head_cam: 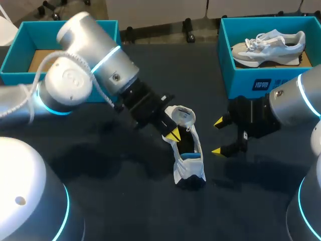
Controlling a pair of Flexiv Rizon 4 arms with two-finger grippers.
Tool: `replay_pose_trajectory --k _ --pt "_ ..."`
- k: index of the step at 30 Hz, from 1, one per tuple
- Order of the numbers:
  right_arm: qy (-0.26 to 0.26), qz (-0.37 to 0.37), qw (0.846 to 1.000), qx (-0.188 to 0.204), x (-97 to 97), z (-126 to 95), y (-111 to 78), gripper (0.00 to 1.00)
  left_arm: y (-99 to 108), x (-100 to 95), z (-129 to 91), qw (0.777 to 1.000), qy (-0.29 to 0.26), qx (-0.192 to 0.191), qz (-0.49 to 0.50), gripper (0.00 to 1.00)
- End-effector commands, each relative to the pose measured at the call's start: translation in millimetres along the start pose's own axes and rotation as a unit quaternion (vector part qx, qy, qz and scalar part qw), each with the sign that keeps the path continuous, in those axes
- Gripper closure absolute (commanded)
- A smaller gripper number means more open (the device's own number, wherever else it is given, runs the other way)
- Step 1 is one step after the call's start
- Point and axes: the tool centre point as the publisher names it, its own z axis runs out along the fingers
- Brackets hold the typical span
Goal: Take the shoe out of the shoebox, open the shoe tongue, remove and reinsert the insole, then place the shoe into the shoebox
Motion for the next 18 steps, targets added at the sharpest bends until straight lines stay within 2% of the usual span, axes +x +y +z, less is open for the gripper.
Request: replay_pose_trajectory --k 1,7,10,18 --pt "0.000 0.000 1.000 0.000 0.3 0 -0.1 0.00 3 -5.0 -5 0.995 0.098 -0.002 0.015 1.00" --pt "-0.002 0.003 1.000 0.002 -3.0 -4 -2.0 0.00 4 -3.4 -8 0.991 0.131 -0.005 0.031 1.00" --pt "-0.005 0.009 1.000 0.006 -8.1 -14 -4.1 0.00 5 -2.9 -11 0.987 0.156 -0.009 0.041 1.00" --pt "-0.003 0.030 0.999 0.028 -15.7 -35 -9.4 0.00 3 -3.6 -22 0.979 0.197 0.010 0.040 1.00"
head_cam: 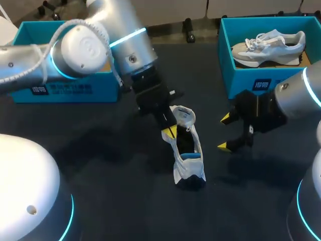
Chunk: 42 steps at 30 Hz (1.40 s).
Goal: Take the shoe out of the shoebox, open the shoe tongue, remove and reinsert the insole, then place the shoe into the shoebox
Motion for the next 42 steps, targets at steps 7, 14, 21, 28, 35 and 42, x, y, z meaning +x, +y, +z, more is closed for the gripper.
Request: replay_pose_trajectory --k 7,14,21,28,35,42 --pt "-0.008 0.022 0.999 0.026 -3.8 -38 -4.5 0.00 -2 -7.8 -26 0.998 0.067 0.012 -0.007 1.00" --pt "-0.010 0.026 0.999 0.040 -10.8 -58 -6.3 0.00 -6 -8.9 -32 0.997 0.077 0.014 -0.010 1.00" --pt "-0.021 0.002 0.998 0.055 -21.3 -84 -8.7 0.00 -7 -11.0 -33 0.997 0.073 0.014 -0.018 1.00" --pt "-0.014 -0.013 0.997 0.075 -31.1 -104 -8.8 0.00 -7 -11.0 -33 0.997 0.073 0.014 -0.018 1.00" --pt "0.027 -0.041 0.994 0.094 -37.0 -122 -3.3 0.00 -7 -11.0 -33 0.997 0.073 0.014 -0.018 1.00" --pt "0.047 -0.059 0.992 0.100 -40.9 -146 1.6 0.00 -7 -11.0 -33 0.997 0.073 0.014 -0.018 1.00"
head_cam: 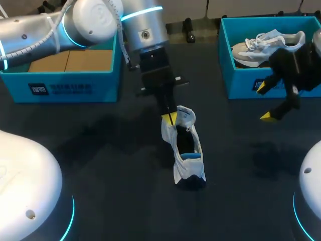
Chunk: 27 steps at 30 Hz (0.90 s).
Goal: Take the shoe out of the shoebox, open the shoe tongue, remove and reinsert the insole, then place the shoe into the shoebox
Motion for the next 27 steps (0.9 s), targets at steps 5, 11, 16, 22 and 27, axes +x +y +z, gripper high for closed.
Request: replay_pose_trajectory --k 5,11,16,22,27 --pt "0.026 -0.013 0.999 0.016 -7.1 -25 0.1 0.00 0 0.2 0 1.000 0.001 0.000 0.000 1.00" --pt "0.025 -0.014 0.999 0.021 -8.5 -29 2.7 0.00 0 0.2 0 1.000 0.001 0.000 0.000 1.00" --pt "0.021 -0.007 1.000 0.015 -9.2 -29 1.6 0.00 0 0.2 0 1.000 0.001 0.000 0.000 1.00" --pt "0.021 -0.007 1.000 0.015 -9.2 -29 1.6 0.00 0 0.2 0 1.000 0.001 0.000 0.000 1.00" --pt "0.021 -0.007 1.000 0.015 -9.2 -29 1.6 0.00 4 4.5 3 1.000 0.023 -0.004 0.001 1.00"
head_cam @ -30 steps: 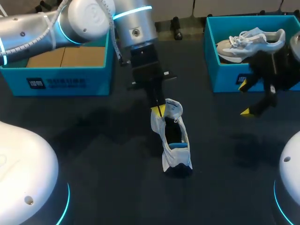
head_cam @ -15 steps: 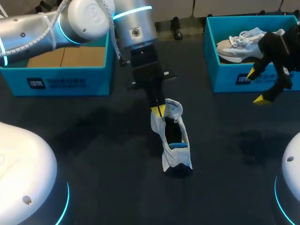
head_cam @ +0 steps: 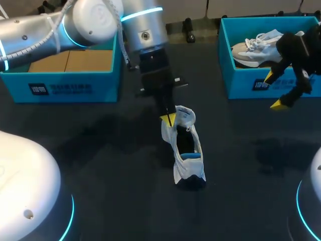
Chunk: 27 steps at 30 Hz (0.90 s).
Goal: Take the shoe out of the shoebox, open the shoe tongue, remove and reinsert the insole, then place the shoe into the shoebox
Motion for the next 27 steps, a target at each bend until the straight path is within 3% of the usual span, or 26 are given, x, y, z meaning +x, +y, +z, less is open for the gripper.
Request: replay_pose_trajectory --k 1,13,27 --pt "0.000 0.001 1.000 0.001 -0.4 0 0.1 0.00 4 -1.1 1 1.000 0.015 -0.002 0.001 1.00" --pt "0.000 0.001 1.000 0.001 -0.4 0 0.1 0.00 18 -4.9 19 0.999 0.034 -0.033 0.015 1.00" --pt "0.000 0.001 1.000 0.001 -0.4 0 0.1 0.00 31 -11.6 53 0.998 0.047 -0.022 0.020 1.00"
